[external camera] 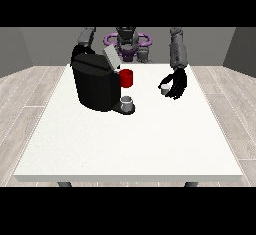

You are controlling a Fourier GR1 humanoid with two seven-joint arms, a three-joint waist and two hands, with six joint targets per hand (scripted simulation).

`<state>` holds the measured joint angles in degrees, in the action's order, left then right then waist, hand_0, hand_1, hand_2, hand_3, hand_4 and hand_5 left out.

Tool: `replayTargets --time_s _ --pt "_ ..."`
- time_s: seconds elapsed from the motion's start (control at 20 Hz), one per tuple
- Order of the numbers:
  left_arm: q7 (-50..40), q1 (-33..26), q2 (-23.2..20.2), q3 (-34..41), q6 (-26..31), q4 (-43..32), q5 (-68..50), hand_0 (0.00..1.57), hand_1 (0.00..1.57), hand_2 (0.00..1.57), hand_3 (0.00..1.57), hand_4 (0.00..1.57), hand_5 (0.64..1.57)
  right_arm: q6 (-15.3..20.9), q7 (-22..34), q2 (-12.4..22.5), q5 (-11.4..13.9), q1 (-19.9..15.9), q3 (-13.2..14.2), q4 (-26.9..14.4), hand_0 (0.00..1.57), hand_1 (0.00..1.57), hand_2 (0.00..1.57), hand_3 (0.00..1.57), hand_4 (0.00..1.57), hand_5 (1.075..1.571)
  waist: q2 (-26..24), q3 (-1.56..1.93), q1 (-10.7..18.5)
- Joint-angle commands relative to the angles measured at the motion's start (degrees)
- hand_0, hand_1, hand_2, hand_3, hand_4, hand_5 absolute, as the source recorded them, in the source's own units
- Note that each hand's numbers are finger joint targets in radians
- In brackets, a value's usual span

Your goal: Insert the coffee pod into the coffee machine and close the lid

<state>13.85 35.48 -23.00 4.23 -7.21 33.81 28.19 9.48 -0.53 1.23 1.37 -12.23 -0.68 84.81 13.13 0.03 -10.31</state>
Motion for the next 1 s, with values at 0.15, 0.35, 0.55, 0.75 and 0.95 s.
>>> replayTargets --time_s 0.15,0.35,0.55,0.75,0.95 --pt "2.9 0.3 -0.3 -0.9 -5.2 -3.9 4.3 0.99 0.99 1.09 0.87 0.29 1.571 0.3 -1.0 -1.2 0.2 2.3 -1.9 1.9 0.0 0.0 0.0 0.0 0.51 1.571 0.9 -0.06 -1.2" --pt "-1.2 2.8 0.1 -4.0 -1.2 -2.5 7.3 1.03 1.03 1.11 0.89 0.29 1.571 1.5 -2.2 -0.6 -1.2 -1.3 2.3 -4.6 0.0 0.0 0.0 0.0 0.49 1.571 -0.9 -0.02 1.6" --pt "3.4 3.3 -0.1 -2.0 -2.5 -4.3 6.5 1.27 1.27 1.4 1.36 0.51 1.571 0.2 -1.8 0.0 -1.4 -0.4 1.3 -2.0 0.0 0.0 0.0 0.0 0.4 1.571 -0.3 -0.04 0.5" --pt "3.9 8.0 -1.3 -2.8 6.0 -0.4 5.2 1.48 1.48 1.47 1.41 0.63 1.571 -0.7 -2.1 0.8 -4.4 -2.5 4.9 -6.9 0.0 0.0 0.0 0.0 0.43 1.571 -2.9 0.0 1.9" --pt "5.2 8.2 0.1 -2.4 3.7 -0.1 5.6 1.34 1.34 1.4 1.36 0.59 1.571 -0.1 -3.3 -0.9 -2.0 0.9 1.8 -6.5 0.0 0.0 0.0 0.0 0.5 1.571 -3.6 -0.03 0.8"
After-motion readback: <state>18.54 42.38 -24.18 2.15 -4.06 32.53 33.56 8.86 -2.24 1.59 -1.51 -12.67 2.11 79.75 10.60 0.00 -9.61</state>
